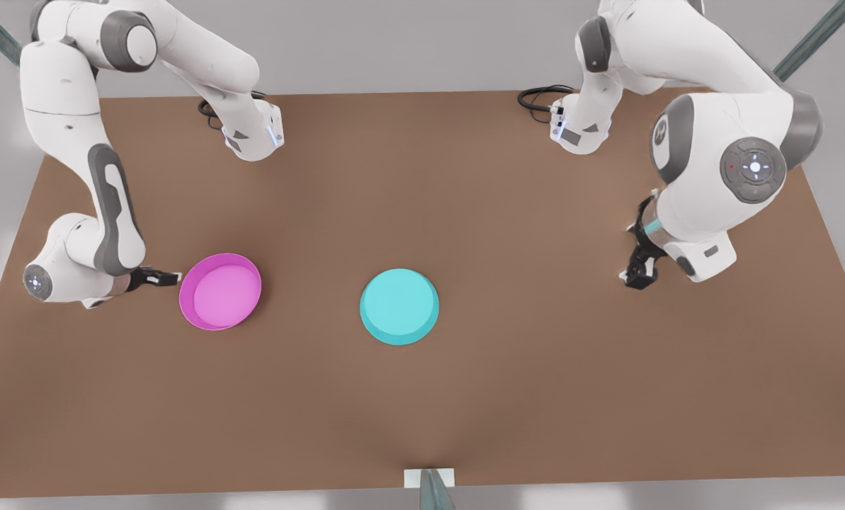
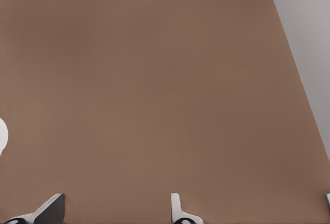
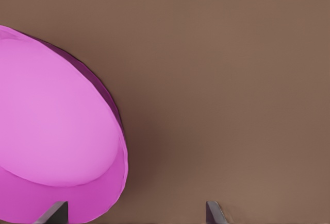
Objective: Flip the blue plate over with the left arm, and stack the pink plate on top of the blue plate with the right arm
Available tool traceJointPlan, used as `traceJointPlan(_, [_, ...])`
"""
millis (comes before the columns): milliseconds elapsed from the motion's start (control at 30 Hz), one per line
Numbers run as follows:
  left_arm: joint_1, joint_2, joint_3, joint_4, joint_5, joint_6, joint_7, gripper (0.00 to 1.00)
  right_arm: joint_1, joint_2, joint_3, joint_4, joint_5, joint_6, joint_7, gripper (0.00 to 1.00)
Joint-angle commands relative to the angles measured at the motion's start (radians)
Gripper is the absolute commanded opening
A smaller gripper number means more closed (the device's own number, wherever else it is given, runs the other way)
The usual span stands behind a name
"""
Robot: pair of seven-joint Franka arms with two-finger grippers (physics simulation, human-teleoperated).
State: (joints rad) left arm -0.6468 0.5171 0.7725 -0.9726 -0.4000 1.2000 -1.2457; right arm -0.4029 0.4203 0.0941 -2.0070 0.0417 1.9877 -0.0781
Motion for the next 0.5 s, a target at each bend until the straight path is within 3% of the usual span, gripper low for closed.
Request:
traceJointPlan(0, [0.462, -0.129, -0.563, -0.018, 0.204, -0.174, 1.203, 1.00, 0.001, -0.005, 0.001, -0.076, 0.061, 0.281, -0.046, 1.00])
traceJointPlan(33, [0.728, -0.360, -1.016, -0.415, 0.519, 0.163, 1.175, 1.00, 0.001, 0.002, 0.003, -0.081, 0.066, 0.289, -0.048, 1.00])
traceJointPlan(67, [0.720, -0.384, -1.015, -0.488, 0.500, 0.282, 1.121, 1.00, 0.001, 0.005, 0.003, -0.094, 0.066, 0.307, -0.048, 1.00])
traceJointPlan(467, [0.651, -0.250, -1.021, -0.408, 0.443, 0.279, 1.083, 1.00, 0.001, 0.083, 0.050, -0.105, 0.161, 0.321, -0.048, 1.00])
